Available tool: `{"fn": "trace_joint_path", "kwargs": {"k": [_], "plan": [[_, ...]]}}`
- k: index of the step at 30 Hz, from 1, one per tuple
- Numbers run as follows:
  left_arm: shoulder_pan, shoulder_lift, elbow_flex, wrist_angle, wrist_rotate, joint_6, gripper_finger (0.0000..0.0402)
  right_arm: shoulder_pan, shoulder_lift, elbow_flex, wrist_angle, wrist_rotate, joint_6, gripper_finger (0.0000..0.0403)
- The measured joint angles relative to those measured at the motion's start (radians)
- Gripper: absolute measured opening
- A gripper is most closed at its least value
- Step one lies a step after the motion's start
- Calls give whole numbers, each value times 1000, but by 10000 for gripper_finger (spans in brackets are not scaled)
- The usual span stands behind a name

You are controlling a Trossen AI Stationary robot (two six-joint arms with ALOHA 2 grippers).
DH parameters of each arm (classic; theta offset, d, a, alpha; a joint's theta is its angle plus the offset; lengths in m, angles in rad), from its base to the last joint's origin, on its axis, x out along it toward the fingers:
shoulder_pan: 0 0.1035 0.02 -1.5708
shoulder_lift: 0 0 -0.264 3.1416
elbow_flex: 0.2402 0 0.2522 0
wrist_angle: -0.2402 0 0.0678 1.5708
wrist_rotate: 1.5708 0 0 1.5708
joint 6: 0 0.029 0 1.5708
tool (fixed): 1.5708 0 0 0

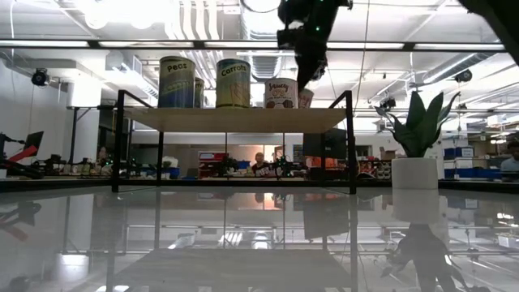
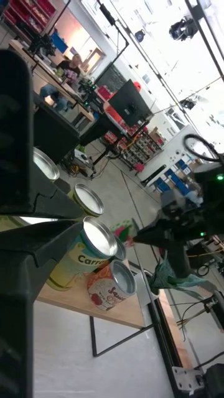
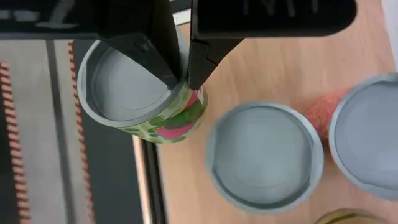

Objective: Pick and place cans onto a shelf
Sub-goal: Put the small canned peas on the shelf

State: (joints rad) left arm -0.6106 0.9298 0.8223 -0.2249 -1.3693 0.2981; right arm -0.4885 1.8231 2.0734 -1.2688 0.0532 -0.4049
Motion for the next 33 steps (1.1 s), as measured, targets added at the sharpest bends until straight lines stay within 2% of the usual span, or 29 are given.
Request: {"fn": "trace_joint_path", "kwargs": {"k": [4, 9, 18, 25, 28, 33], "plan": [[0, 0, 0, 0, 0, 0, 0, 2, 53, 58, -42, -1, 1, 9], [0, 0, 0, 0, 0, -3, 0, 5, 80, 66, -41, 0, 23, 11], [0, 0, 0, 0, 0, -3, 0, 5, 81, 66, -33, 0, 53, 59], [0, 0, 0, 0, 0, -4, 0, 6, 30, 65, -60, 0, 57, 84], [0, 0, 0, 0, 0, -4, 0, 5, 3, 65, -100, 22, 59, 80], [0, 0, 0, 0, 0, -4, 0, -24, -6, 51, -135, 49, 86, 41]]}}
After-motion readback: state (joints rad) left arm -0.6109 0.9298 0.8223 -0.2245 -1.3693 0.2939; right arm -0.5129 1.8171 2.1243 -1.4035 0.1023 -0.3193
